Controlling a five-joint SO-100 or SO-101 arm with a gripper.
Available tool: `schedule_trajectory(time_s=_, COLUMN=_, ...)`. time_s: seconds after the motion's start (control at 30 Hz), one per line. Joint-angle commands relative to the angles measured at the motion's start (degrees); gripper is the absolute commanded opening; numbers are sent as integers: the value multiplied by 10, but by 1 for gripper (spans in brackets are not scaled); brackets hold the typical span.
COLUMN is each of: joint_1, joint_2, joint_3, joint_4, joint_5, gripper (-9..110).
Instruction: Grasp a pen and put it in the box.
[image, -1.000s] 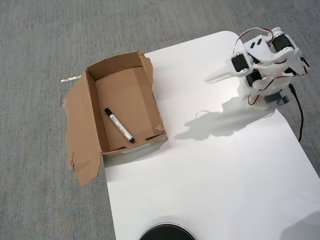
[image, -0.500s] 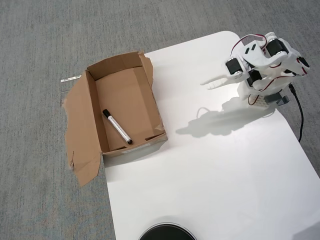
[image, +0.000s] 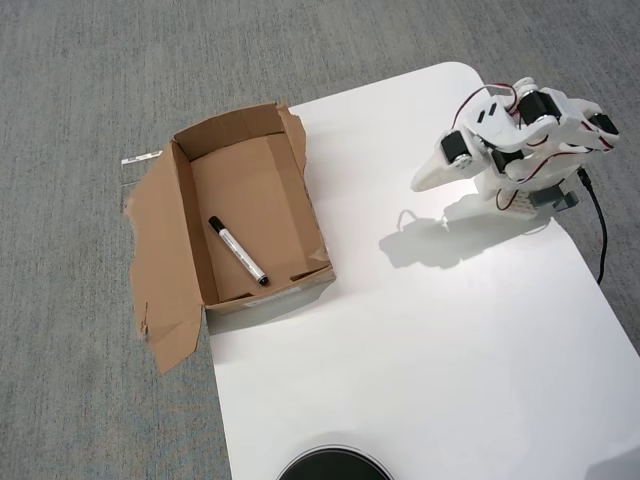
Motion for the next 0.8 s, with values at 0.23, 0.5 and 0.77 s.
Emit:
schedule_trajectory(time_s=0.23, joint_1=-2, joint_2=34, joint_3=93, joint_4=-8, joint_5=-1, gripper=1)
schedule_trajectory(time_s=0.5, joint_1=-3, joint_2=34, joint_3=147, joint_4=-8, joint_5=-2, gripper=1)
schedule_trajectory(time_s=0.77, joint_1=-7, joint_2=35, joint_3=176, joint_4=-30, joint_5=-1, gripper=1)
